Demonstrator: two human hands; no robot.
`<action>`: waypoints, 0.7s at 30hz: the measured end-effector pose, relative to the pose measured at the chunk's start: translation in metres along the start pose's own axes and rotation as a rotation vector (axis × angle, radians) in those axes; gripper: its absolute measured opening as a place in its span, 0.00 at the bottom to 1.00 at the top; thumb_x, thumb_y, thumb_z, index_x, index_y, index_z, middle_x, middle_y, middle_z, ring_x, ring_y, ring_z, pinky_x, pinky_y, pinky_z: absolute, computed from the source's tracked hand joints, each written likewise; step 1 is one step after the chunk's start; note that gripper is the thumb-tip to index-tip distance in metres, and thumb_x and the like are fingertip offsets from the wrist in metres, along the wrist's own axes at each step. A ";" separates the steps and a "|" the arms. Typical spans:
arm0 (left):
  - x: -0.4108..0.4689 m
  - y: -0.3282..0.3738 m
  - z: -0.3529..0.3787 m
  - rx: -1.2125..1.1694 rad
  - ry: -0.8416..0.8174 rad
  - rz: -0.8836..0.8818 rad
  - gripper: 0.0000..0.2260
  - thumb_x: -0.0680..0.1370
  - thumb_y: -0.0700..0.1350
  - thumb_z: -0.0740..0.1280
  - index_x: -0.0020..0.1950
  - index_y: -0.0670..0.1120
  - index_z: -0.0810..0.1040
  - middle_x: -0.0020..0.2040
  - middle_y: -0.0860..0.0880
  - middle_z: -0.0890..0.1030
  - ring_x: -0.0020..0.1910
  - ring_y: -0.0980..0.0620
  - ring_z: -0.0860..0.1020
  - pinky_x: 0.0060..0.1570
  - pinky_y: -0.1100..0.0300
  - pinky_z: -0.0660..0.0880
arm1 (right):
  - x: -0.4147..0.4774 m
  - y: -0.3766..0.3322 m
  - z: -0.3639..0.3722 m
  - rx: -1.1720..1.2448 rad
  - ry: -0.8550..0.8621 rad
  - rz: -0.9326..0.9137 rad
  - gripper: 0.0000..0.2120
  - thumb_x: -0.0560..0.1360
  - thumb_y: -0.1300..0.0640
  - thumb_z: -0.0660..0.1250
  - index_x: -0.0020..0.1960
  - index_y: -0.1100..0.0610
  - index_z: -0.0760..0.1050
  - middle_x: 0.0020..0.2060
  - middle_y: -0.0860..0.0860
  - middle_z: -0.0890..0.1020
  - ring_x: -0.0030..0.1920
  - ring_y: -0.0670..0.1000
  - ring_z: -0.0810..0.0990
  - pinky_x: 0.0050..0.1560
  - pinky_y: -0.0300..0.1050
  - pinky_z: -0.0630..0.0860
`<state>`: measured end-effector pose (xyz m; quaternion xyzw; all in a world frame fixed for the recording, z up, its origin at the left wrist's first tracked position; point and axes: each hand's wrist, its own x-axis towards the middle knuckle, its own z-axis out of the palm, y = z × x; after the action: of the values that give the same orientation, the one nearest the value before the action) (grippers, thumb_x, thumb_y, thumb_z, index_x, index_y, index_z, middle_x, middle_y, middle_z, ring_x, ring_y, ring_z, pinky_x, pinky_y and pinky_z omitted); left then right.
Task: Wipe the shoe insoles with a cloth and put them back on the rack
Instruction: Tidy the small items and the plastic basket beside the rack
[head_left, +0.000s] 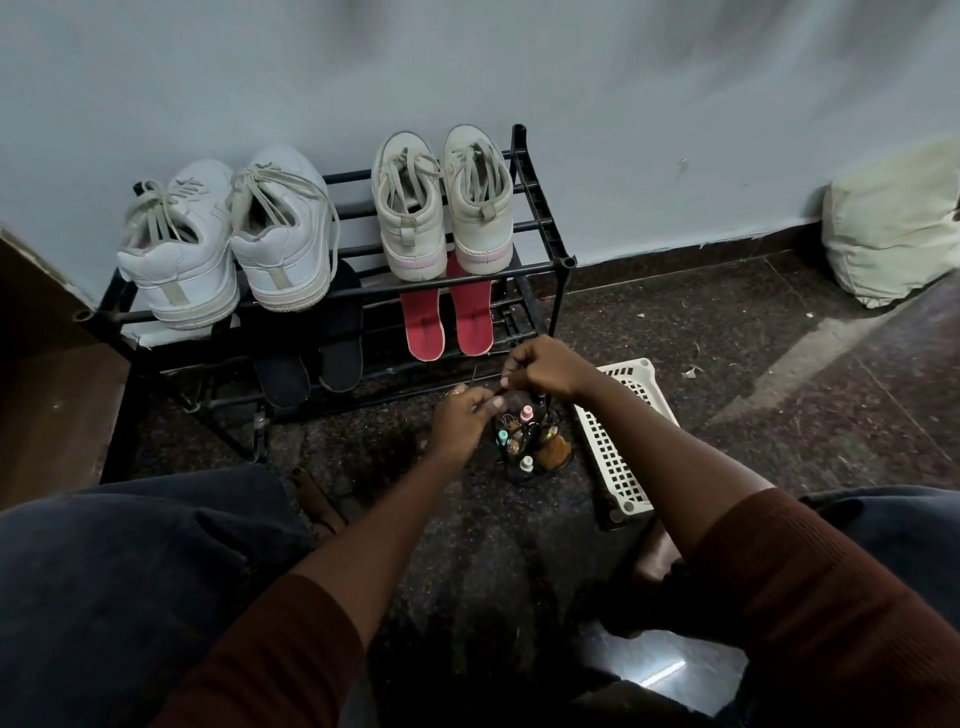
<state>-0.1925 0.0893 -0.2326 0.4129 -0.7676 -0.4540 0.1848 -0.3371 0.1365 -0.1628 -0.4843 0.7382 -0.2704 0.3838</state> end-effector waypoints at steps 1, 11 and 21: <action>0.000 -0.005 -0.002 0.039 0.003 -0.011 0.07 0.77 0.41 0.66 0.46 0.39 0.82 0.35 0.54 0.67 0.41 0.51 0.70 0.37 0.61 0.58 | 0.000 0.002 -0.001 0.008 0.015 0.006 0.06 0.70 0.65 0.68 0.35 0.59 0.78 0.30 0.54 0.78 0.31 0.48 0.74 0.36 0.39 0.70; -0.002 -0.071 -0.037 0.337 -0.032 -0.277 0.11 0.78 0.45 0.65 0.49 0.37 0.81 0.49 0.38 0.78 0.50 0.41 0.76 0.45 0.57 0.68 | -0.004 0.017 -0.019 0.057 0.122 0.028 0.07 0.71 0.64 0.69 0.35 0.59 0.77 0.29 0.51 0.78 0.32 0.46 0.75 0.37 0.38 0.71; -0.008 -0.055 -0.032 0.242 0.009 -0.236 0.14 0.80 0.41 0.62 0.65 0.42 0.76 0.63 0.37 0.75 0.59 0.42 0.75 0.53 0.63 0.66 | -0.001 -0.002 -0.015 -0.024 0.060 -0.011 0.02 0.71 0.64 0.69 0.40 0.62 0.80 0.31 0.49 0.78 0.32 0.42 0.75 0.36 0.34 0.70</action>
<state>-0.1414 0.0644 -0.2616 0.5213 -0.7622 -0.3748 0.0826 -0.3490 0.1371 -0.1528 -0.4845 0.7501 -0.2779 0.3541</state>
